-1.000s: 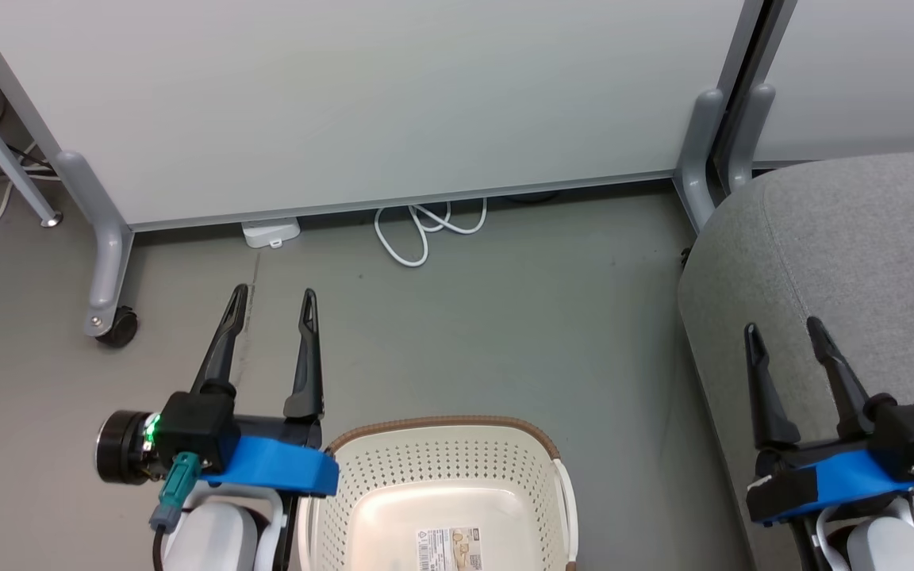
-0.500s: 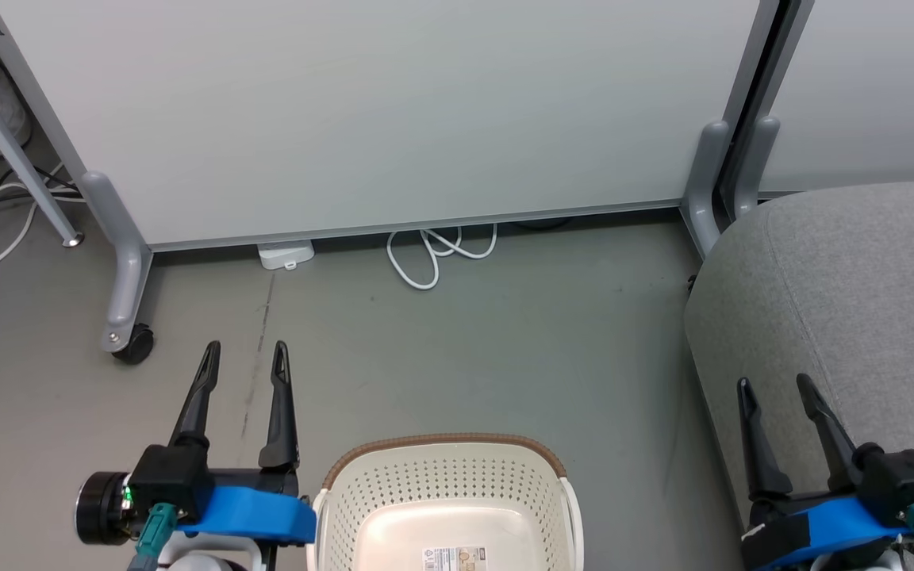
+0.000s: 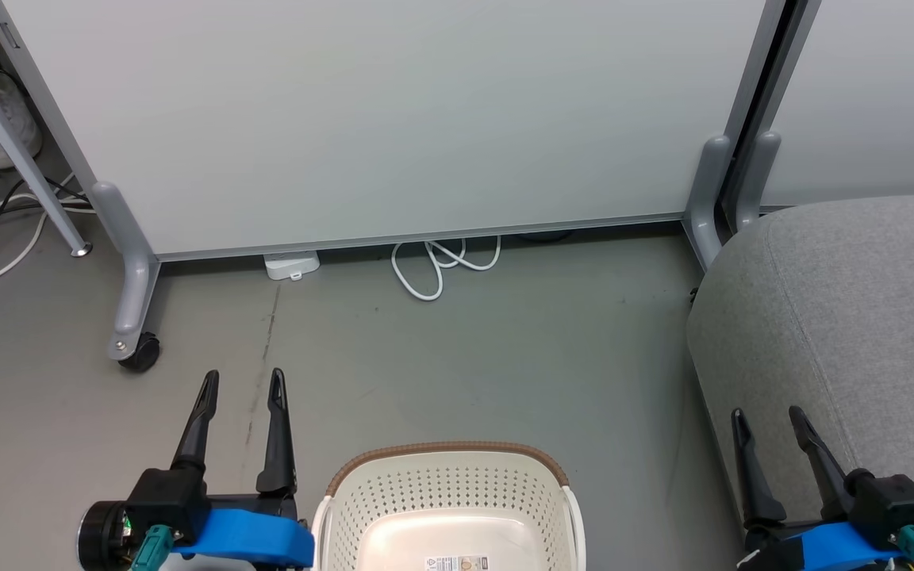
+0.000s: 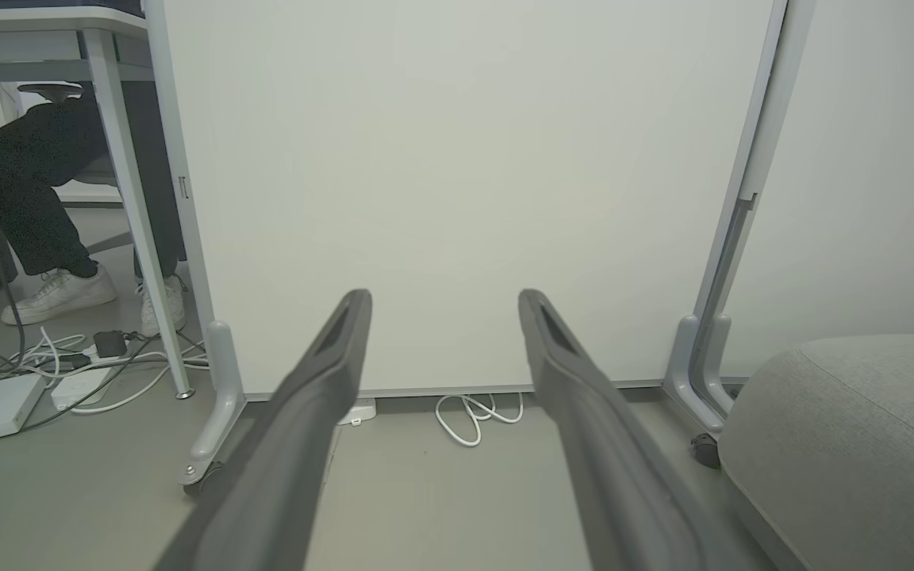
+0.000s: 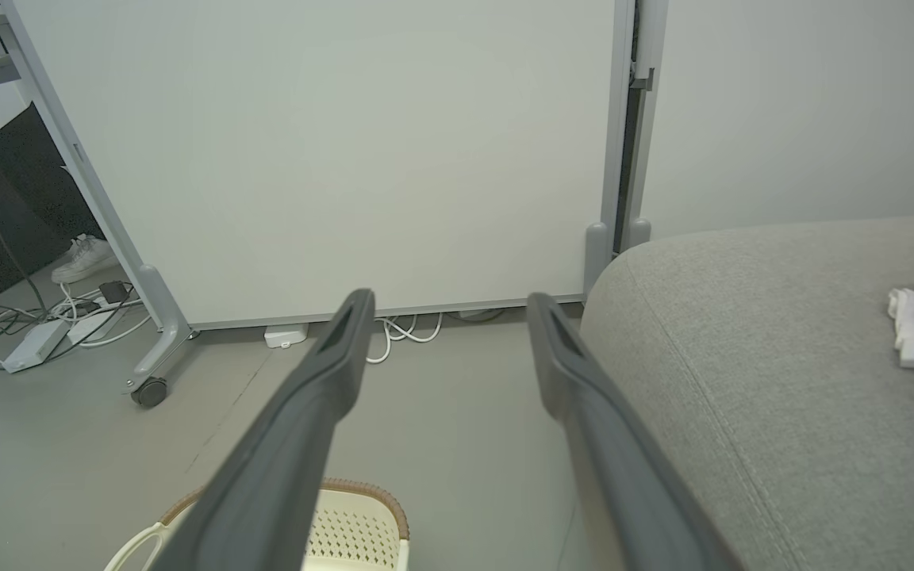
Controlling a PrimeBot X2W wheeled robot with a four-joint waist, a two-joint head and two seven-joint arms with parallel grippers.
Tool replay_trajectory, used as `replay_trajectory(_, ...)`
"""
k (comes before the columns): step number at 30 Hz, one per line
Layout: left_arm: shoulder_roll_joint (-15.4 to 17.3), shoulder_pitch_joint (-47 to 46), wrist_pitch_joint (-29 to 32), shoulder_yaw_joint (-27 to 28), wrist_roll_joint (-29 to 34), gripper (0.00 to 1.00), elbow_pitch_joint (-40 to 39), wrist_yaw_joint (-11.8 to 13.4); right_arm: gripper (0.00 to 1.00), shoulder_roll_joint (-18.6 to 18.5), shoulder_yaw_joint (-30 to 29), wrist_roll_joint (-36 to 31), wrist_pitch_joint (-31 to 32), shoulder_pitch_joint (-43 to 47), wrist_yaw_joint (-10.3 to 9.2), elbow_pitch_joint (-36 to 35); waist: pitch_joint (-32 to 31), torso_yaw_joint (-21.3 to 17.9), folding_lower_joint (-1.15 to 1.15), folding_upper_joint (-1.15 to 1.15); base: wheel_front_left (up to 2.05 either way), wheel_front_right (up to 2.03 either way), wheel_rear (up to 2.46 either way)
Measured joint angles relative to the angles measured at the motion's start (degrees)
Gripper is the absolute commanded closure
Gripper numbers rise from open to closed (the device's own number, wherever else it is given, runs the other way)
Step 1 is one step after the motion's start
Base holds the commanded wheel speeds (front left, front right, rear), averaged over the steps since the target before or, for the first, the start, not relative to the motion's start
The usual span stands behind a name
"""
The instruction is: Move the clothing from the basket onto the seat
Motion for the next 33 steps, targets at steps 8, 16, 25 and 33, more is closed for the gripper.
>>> replay_trajectory(8,0.0,0.5,0.0,0.0,0.0,0.00,1.1,0.0,0.00,0.1,-0.1,0.2,0.0,0.1,0.00,0.6,-0.4,-0.1,0.00,0.00,0.00,0.00,0.00)
replay_trajectory(16,0.0,2.8,0.4,-0.4,-0.2,1.00,4.7,0.0,1.00,0.5,0.0,0.4,0.4,0.7,0.00,4.2,-0.5,-0.1,0.00,0.00,0.00,0.00,0.00)
replay_trajectory(25,0.0,3.0,2.9,0.9,-9.5,1.00,5.1,-0.5,1.00,0.5,-0.5,9.5,3.0,0.6,0.00,4.4,-0.4,-0.3,0.00,0.00,0.00,0.00,0.00)
replay_trajectory(33,0.0,2.5,5.0,1.9,-17.8,1.00,5.0,-0.9,1.00,0.5,-0.8,17.9,5.0,0.4,0.00,3.8,-0.4,-0.6,0.00,0.00,0.00,0.00,0.00)
